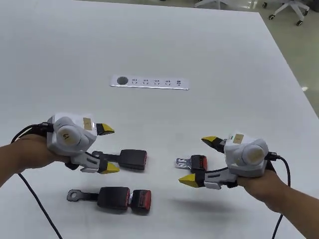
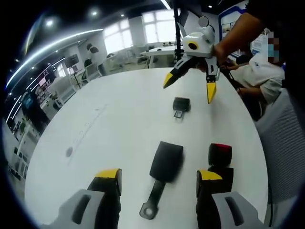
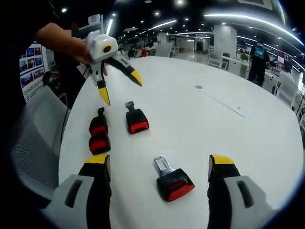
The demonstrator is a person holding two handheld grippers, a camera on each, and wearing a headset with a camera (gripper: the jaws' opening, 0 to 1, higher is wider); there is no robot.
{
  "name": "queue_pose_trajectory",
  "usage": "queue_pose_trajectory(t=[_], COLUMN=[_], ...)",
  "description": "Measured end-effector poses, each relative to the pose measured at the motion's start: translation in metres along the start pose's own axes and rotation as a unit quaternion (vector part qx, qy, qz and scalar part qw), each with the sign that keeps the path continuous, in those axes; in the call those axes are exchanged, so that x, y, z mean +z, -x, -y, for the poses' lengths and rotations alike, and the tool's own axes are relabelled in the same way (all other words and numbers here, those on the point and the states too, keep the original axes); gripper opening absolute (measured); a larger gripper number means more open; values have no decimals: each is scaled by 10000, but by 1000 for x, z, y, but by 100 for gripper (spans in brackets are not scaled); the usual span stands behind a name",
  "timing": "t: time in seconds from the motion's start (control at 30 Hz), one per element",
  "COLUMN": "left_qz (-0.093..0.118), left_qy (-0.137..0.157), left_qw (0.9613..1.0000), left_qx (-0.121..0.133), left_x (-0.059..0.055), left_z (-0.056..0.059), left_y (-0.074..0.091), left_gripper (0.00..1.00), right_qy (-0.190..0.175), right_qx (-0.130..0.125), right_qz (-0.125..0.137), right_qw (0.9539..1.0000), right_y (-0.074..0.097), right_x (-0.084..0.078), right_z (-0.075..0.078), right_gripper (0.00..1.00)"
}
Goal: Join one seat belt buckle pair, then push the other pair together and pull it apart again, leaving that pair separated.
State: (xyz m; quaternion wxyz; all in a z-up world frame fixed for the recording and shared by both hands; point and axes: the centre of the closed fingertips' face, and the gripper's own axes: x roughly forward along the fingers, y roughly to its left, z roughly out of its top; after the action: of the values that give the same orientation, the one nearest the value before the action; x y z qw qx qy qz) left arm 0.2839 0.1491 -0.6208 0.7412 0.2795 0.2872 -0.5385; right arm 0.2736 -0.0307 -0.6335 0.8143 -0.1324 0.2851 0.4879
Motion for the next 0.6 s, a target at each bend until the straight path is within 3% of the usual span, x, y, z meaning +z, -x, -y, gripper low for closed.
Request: queue_pose_trajectory(t=[0.23, 0.37, 0.6], left_qz=[-33, -37, -54], left_qy=[-65, -102, -117], left_qw=[9998, 9993, 9985], left_qx=[-193, -346, -525], left_x=[-5, -6, -13], left_z=[-3, -3, -3], left_y=[-15, -27, -42], left_gripper=[64, 63, 60], right_qy=[36, 11, 23], right_qx=[116, 250, 457], right_qz=[-165, -325, -515], right_qw=[9998, 9992, 9976], right_y=[1, 0, -3], right_x=[-10, -24, -36], right_z=[9, 20, 18], right_gripper=[83, 82, 79])
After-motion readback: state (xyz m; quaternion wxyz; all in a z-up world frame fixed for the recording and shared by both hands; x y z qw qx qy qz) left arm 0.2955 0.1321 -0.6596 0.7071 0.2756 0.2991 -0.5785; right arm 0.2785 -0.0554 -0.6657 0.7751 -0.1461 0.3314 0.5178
